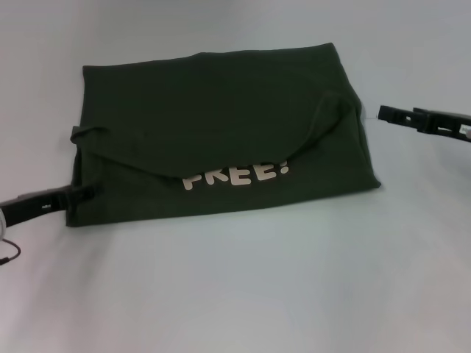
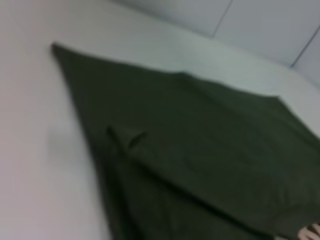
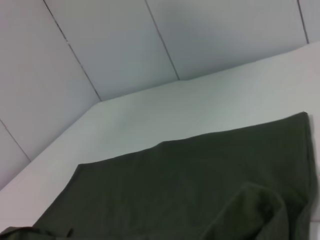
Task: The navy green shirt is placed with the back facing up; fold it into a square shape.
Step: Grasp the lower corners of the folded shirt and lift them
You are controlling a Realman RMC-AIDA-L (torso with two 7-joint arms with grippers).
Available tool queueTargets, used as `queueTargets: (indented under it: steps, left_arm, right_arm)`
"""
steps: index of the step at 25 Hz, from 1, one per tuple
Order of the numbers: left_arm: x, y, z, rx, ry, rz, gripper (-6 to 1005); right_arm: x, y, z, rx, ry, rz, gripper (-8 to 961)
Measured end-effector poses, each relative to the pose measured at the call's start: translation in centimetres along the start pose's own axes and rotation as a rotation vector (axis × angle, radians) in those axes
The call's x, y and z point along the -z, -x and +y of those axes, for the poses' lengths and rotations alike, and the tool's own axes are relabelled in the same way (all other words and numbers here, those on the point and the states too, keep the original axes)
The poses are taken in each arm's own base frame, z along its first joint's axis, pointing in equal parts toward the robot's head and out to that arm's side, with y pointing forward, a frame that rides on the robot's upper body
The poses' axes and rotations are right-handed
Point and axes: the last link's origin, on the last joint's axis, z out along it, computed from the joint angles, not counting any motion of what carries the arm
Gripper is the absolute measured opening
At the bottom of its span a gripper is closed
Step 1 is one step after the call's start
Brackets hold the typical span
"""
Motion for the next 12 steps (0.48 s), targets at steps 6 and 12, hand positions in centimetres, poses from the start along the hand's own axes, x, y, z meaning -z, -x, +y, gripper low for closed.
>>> queueTargets:
  steps: [6,12]
  left_arm:
    - [-0.33,0.2,-0.34,0.086,-0.033,-0.011,742]
    - [-0.89,0.75,-0.07,0.117,-0.035,-0.029,740]
  right_arm:
    - [0.33,-0.66,-0.45,-0.011,-0.012,0.011,939]
    - [0.44,-1.01,-0.66,-0.015,-0.015,0.019,939]
